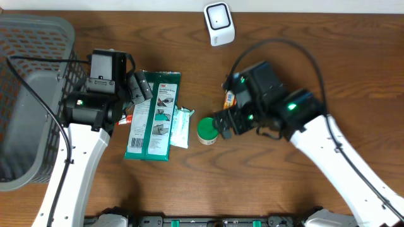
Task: Scan the item barcode
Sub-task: 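Raise the right gripper and reposition it above the upright jar, then lower the right gripper over the jar cap and close it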
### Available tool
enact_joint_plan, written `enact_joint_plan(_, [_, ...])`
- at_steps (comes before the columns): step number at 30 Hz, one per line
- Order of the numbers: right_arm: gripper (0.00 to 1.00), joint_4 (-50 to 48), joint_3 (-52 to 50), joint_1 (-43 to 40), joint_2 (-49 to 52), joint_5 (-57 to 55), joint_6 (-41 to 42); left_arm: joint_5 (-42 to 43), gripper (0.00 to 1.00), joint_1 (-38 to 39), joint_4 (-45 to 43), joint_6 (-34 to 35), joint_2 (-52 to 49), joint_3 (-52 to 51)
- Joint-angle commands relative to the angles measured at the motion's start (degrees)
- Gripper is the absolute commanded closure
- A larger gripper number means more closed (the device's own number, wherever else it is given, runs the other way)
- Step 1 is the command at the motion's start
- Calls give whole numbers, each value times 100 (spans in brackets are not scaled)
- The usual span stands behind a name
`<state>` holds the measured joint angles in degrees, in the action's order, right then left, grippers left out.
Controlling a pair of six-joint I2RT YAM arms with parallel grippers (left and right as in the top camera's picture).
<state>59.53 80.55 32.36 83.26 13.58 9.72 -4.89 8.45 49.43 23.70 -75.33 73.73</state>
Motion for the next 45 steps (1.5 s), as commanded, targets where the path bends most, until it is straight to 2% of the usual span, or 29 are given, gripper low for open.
enact_joint_plan(1, [1, 291, 857, -2, 7, 85, -118, -74, 7, -13, -2, -90, 11, 74])
enact_joint_plan(8, [1, 765, 1117, 391, 643, -382, 310, -74, 7, -13, -2, -92, 11, 74])
enact_joint_plan(21, [4, 450, 1117, 863, 2741, -951, 284, -74, 7, -13, -2, -92, 11, 74])
enact_joint_plan(29, [8, 343, 1115, 1095, 3381, -992, 286, -74, 7, -13, -2, -92, 11, 74])
enact_joint_plan(35, [11, 286, 1115, 1311, 3783, -1766, 289, -74, 7, -13, -4, -92, 11, 74])
enact_joint_plan(45, [31, 262, 1172, 1307, 3825, -1805, 289, -74, 7, -13, -4, -92, 11, 74])
